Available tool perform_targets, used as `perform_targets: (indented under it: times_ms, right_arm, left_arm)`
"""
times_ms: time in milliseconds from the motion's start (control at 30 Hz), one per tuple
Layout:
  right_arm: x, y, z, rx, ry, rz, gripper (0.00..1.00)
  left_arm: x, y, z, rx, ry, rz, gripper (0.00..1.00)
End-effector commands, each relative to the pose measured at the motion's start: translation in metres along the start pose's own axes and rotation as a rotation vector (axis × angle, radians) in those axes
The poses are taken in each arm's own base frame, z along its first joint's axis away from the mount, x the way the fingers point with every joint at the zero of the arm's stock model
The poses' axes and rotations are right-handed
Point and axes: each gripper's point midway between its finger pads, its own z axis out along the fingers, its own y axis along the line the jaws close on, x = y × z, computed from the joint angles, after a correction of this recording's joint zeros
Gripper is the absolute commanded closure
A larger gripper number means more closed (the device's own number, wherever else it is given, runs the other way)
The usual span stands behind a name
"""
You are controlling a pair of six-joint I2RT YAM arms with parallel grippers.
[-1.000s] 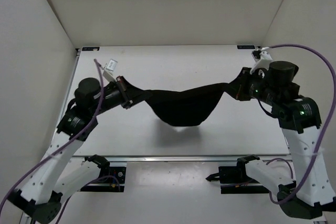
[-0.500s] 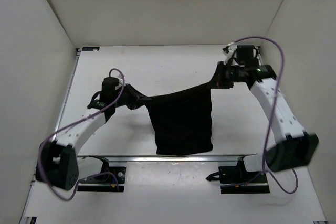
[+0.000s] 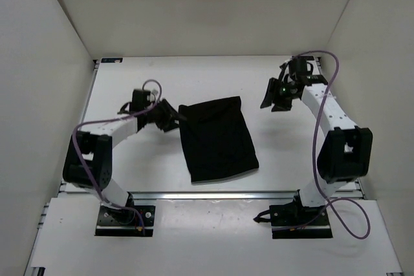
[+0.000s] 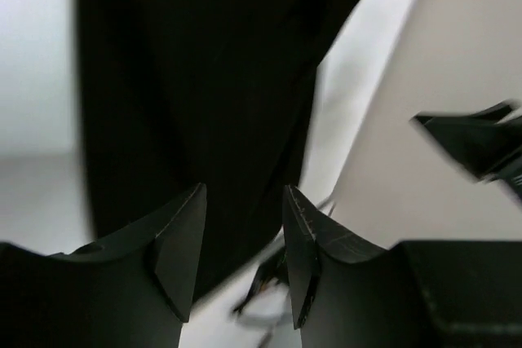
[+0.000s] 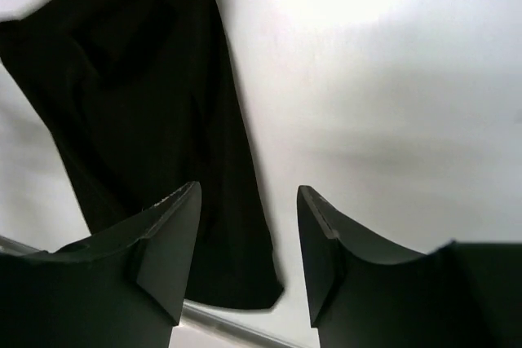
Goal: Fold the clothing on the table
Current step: Move the skirt to the center of the board, then flatten the skirt out
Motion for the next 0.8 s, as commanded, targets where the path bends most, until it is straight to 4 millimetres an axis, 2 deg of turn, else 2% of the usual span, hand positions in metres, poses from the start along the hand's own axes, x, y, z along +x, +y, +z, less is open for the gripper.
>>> perform_targets:
  times_ms: [0,33,67,100,133,167,200,267,400,567,767]
  right_arm:
    - [0.062,-0.001,-0.015,0.059,0.092,-0.058,0.54]
    - [0.075,0.001,-0.022,0.081,0.099,-0.076,0.55]
    - [0.093,-0.001,-0.022,0.095,0.120,-0.089,0.55]
    - [0.116,-0.006,-0.022,0.114,0.173,-0.087,0.54]
    - [0.124,-0.002,-0.027,0.123,0.172,-0.121,0.55]
    - [0.139,-0.004,-0.029,0.146,0.189,-0.144,0.56]
    - [0.156,-0.006,-0.028,0.158,0.233,-0.152,0.55]
    - [0.175,-0.002,-0.031,0.177,0.252,-0.193,0.59]
    - [0.206,0.005,-0.027,0.191,0.295,-0.246,0.60]
    - [0.208,0.010,-0.009,0.180,0.285,-0.286,0.58]
    - [0.221,0.008,0.011,0.204,0.336,-0.332,0.60]
  left_arm:
    - [0.080,0.027,-0.026,-0.049,0.146,0.071,0.47]
    - [0.091,0.034,-0.035,-0.094,0.137,0.091,0.46]
    - [0.114,0.046,-0.036,-0.127,0.176,0.124,0.46]
    - [0.125,0.059,-0.043,-0.158,0.170,0.139,0.46]
    - [0.143,0.058,-0.043,-0.156,0.192,0.151,0.45]
    - [0.162,0.067,-0.047,-0.161,0.214,0.137,0.45]
    - [0.167,0.071,-0.048,-0.151,0.202,0.132,0.45]
    - [0.187,0.076,-0.050,-0.136,0.232,0.103,0.45]
    - [0.194,0.090,-0.051,-0.156,0.250,0.100,0.46]
    - [0.191,0.084,-0.051,-0.139,0.232,0.103,0.46]
    - [0.190,0.093,-0.057,-0.139,0.218,0.077,0.46]
